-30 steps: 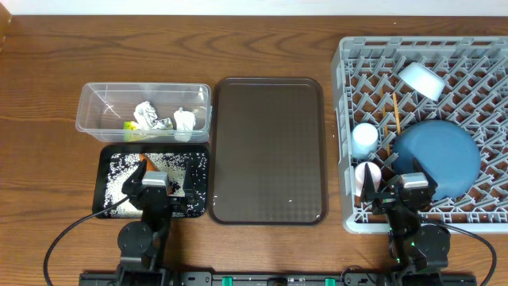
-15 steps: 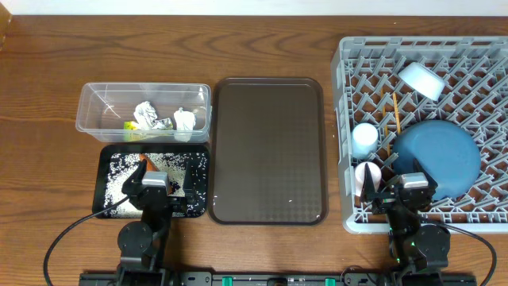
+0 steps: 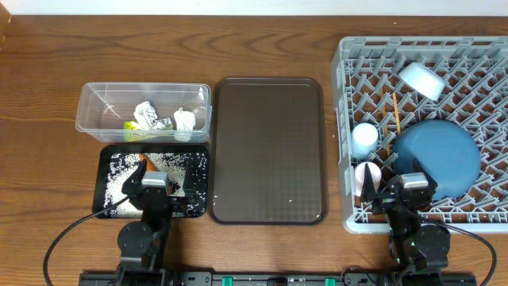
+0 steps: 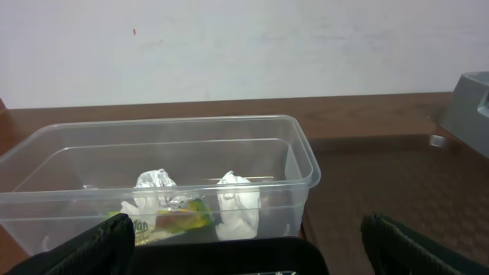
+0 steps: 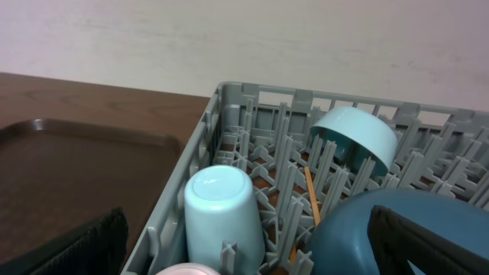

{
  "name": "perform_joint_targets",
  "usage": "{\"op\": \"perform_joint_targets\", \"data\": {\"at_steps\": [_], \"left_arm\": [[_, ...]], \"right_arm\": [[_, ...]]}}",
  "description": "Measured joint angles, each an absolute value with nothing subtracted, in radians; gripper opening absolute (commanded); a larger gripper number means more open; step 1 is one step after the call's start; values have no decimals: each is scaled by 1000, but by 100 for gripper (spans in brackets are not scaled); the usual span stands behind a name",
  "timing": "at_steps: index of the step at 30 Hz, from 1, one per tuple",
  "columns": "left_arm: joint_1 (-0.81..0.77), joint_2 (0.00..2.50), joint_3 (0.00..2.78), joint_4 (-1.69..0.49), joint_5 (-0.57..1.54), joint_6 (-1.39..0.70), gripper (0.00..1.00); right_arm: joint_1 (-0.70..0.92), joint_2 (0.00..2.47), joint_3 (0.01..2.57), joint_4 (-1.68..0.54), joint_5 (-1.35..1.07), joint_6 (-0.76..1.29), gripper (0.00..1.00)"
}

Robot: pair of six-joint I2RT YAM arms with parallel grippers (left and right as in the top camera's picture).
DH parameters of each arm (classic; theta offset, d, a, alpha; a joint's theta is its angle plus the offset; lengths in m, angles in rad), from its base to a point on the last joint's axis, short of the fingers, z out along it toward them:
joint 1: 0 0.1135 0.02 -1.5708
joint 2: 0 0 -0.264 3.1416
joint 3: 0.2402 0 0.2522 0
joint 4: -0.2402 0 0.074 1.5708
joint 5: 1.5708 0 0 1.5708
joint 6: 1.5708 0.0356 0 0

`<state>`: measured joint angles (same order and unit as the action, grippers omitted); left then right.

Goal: Sort waste into correct bins and load items into the dishwasher rack

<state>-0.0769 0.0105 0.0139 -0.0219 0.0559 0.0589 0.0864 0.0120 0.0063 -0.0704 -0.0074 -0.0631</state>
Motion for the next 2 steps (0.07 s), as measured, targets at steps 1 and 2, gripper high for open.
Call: {"op": "perform_joint_targets", "data": {"at_steps": [1, 2], "left_arm": [[-77, 10, 14, -22, 56, 59, 96], [-77, 10, 14, -22, 56, 59, 97]], "right_arm": [[86, 12, 6, -70, -7, -63, 99], [86, 12, 6, -70, -7, -63, 99]]}}
